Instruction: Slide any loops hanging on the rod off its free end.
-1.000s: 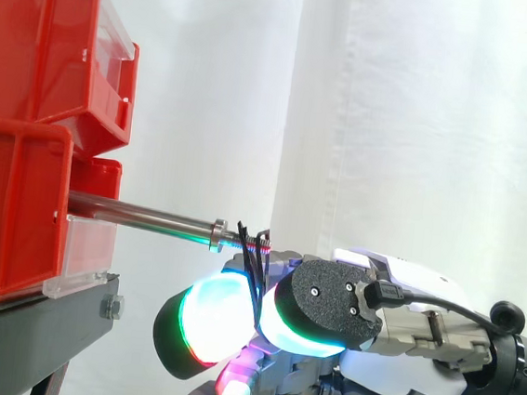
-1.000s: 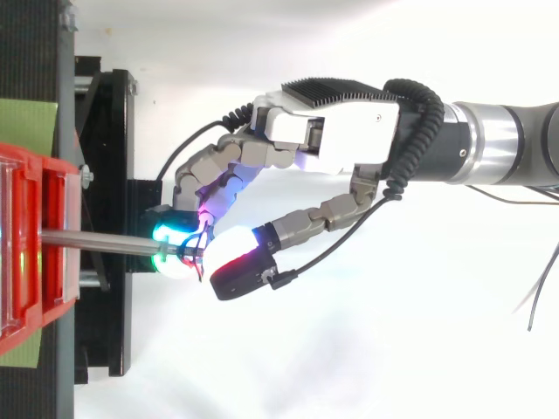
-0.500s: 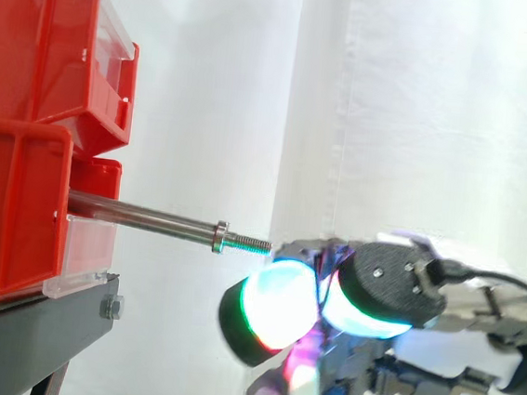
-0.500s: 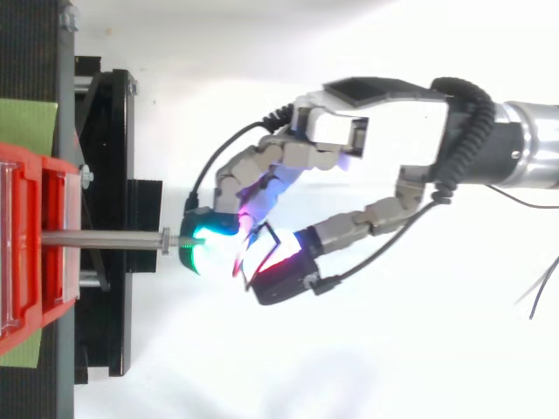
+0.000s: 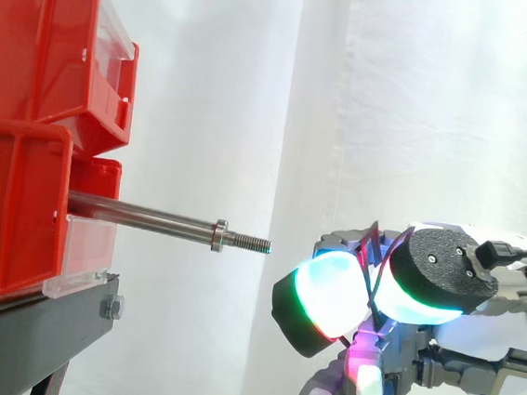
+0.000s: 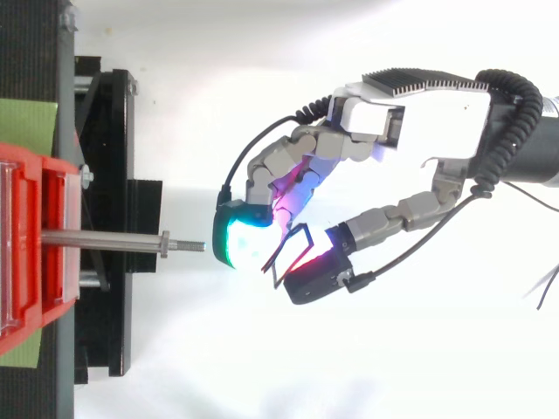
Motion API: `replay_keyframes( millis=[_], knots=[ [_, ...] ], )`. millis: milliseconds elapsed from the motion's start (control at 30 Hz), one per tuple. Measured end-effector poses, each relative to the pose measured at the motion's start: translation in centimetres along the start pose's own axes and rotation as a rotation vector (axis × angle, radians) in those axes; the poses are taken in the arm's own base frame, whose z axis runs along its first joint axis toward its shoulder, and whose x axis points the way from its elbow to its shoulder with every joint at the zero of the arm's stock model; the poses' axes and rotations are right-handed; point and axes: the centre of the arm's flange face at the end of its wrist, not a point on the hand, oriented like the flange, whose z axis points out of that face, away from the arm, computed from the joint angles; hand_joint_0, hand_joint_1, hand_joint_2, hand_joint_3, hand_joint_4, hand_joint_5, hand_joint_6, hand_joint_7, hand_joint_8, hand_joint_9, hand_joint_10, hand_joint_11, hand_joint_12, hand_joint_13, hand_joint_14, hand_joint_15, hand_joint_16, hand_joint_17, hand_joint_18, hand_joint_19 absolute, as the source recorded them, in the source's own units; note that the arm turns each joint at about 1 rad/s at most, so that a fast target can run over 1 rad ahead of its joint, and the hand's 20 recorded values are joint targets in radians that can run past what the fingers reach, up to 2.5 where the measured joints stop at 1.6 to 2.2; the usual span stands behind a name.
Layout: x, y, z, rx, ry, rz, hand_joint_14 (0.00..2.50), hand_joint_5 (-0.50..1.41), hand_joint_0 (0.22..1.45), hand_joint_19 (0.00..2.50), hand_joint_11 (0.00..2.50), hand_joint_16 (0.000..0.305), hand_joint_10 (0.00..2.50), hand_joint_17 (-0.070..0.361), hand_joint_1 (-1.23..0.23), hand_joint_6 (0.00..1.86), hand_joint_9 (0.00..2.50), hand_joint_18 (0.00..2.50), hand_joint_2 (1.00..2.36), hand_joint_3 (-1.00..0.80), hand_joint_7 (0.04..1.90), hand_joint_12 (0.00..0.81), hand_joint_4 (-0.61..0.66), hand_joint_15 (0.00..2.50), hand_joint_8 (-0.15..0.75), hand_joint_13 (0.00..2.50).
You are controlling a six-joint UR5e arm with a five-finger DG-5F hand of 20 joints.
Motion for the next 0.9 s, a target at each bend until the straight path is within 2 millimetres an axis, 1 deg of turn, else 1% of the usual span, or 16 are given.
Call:
replay_keyframes(
  millis=[100, 200, 367, 467, 600, 667, 733, 767, 833, 867, 900],
  knots=[
    [-0.1, 0.1, -0.2, 0.017, -0.002, 0.007, 0.01, -0.12, 0.58, 0.61, 0.38, 0.043, 0.01, 0.097, -0.71, 0.88, 1.06, 0.87, 1.01, -0.31, 1.03, 0.311, -0.1, 0.26, 0.228, 0.82],
    [-0.3, 0.4, -0.3, 0.036, -0.006, 0.014, 0.01, -0.12, 0.58, 0.61, 0.38, 0.044, 0.01, 0.098, -0.67, 0.88, 1.06, 0.87, 1.01, -0.35, 1.03, 0.312, -0.08, 0.26, 0.227, 0.82],
    [-0.5, 1.0, -0.5, 0.054, -0.01, 0.017, 0.01, -0.12, 0.58, 0.61, 0.38, 0.044, 0.01, 0.099, -0.63, 0.88, 1.07, 0.86, 1.01, -0.37, 1.03, 0.314, -0.08, 0.27, 0.227, 0.82],
    [-0.5, 1.1, -0.6, 0.059, -0.011, 0.018, 0.01, -0.11, 0.59, 0.63, 0.37, 0.044, 0.01, 0.098, -0.54, 0.87, 1.08, 0.86, 1.01, -0.39, 1.03, 0.313, -0.07, 0.26, 0.221, 0.82],
    [-0.4, 1.3, -0.5, 0.06, -0.014, 0.02, 0.01, -0.1, 0.59, 0.62, 0.37, 0.044, 0.01, 0.098, -0.52, 0.86, 1.1, 0.87, 1.01, -0.37, 1.01, 0.315, -0.06, 0.27, 0.223, 0.83],
    [-0.4, 1.3, -0.5, 0.061, -0.015, 0.021, 0.01, -0.1, 0.59, 0.61, 0.37, 0.044, 0.01, 0.098, -0.54, 0.85, 1.1, 0.88, 1.01, -0.33, 1.01, 0.314, -0.06, 0.26, 0.225, 0.83],
    [-0.4, 1.3, -0.5, 0.061, -0.016, 0.022, 0.01, -0.11, 0.59, 0.59, 0.39, 0.044, 0.01, 0.099, -0.61, 0.86, 1.08, 0.89, 1.02, -0.25, 1.06, 0.32, -0.03, 0.27, 0.233, 0.84],
    [-0.4, 1.3, -0.5, 0.061, -0.017, 0.022, 0.01, -0.11, 0.59, 0.59, 0.4, 0.044, 0.01, 0.099, -0.62, 0.87, 1.08, 0.89, 1.02, -0.25, 1.04, 0.321, -0.02, 0.27, 0.235, 0.84],
    [-0.4, 1.4, -0.5, 0.062, -0.019, 0.023, 0.01, -0.13, 0.6, 0.57, 0.42, 0.045, 0.01, 0.102, -0.7, 0.88, 1.04, 0.9, 1.02, -0.23, 0.98, 0.326, 0.03, 0.26, 0.255, 0.83],
    [-0.4, 1.4, -0.5, 0.062, -0.022, 0.025, 0.01, -0.14, 0.61, 0.56, 0.43, 0.045, 0.01, 0.101, -0.76, 0.9, 1.02, 0.9, 1.02, -0.23, 0.96, 0.329, 0.04, 0.27, 0.262, 0.83],
    [-0.4, 1.4, -0.5, 0.062, -0.025, 0.026, 0.01, -0.15, 0.62, 0.55, 0.45, 0.045, 0.02, 0.1, -0.8, 0.91, 1.02, 0.89, 1.02, -0.24, 0.96, 0.325, 0.01, 0.26, 0.267, 0.81]
  ],
)
